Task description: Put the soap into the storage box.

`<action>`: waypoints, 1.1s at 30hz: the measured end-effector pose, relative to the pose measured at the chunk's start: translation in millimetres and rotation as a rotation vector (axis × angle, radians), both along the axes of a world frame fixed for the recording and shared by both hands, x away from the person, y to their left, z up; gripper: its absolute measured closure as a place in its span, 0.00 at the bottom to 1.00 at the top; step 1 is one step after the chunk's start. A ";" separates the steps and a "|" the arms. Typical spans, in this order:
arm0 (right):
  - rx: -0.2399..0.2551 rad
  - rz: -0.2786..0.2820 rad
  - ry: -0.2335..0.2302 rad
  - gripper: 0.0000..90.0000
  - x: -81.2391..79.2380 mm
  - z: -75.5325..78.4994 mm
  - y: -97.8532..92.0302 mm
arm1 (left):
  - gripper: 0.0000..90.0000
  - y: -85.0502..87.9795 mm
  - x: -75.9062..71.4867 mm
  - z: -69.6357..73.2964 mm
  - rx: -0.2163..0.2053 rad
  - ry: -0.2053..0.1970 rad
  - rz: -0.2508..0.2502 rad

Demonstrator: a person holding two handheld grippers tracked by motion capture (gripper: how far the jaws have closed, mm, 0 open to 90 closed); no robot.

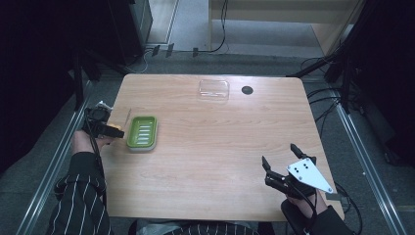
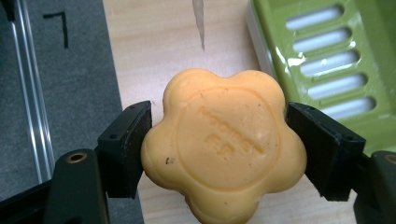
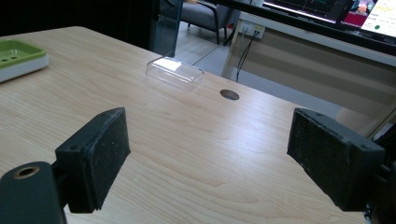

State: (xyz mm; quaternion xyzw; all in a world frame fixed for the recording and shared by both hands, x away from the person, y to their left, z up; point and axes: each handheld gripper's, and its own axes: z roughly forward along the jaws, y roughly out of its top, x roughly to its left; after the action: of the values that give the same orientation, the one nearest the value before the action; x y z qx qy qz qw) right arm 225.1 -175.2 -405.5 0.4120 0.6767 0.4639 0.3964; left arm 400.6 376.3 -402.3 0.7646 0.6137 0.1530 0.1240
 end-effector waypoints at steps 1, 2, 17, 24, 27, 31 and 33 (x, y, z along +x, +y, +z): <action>-0.003 0.001 -0.002 0.15 -0.3 0.3 0.1 | 0.29 -1.1 0.5 1.2 0.000 -0.011 -0.001; -0.004 0.002 -0.002 0.15 -1.0 0.5 0.4 | 0.29 -1.1 0.5 1.2 0.000 -0.011 -0.001; -0.001 0.000 -0.008 0.15 -5.4 1.1 -1.4 | 0.29 -23.3 5.0 11.6 -0.002 -0.048 -0.044; 0.003 -0.014 -0.006 0.15 -8.0 0.9 -5.2 | 0.29 -36.3 9.1 13.4 -0.006 -0.059 -0.081; 0.001 -0.017 -0.007 0.15 -9.0 1.0 -5.7 | 0.29 -40.7 10.6 13.3 -0.025 -0.067 -0.092; 0.003 -0.023 -0.010 0.15 -10.0 1.3 -6.4 | 0.29 -44.7 11.1 13.0 -0.046 -0.078 -0.102; 0.004 -0.022 -0.007 0.15 -9.8 1.2 -5.6 | 0.29 -46.5 11.1 11.8 -0.049 -0.078 -0.107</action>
State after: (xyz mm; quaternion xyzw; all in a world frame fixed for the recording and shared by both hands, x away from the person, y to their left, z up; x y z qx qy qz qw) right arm 215.3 -180.8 -404.3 0.4183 0.6699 0.4622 0.4032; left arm 411.7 329.8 -390.5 0.7864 0.5703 0.1608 0.1746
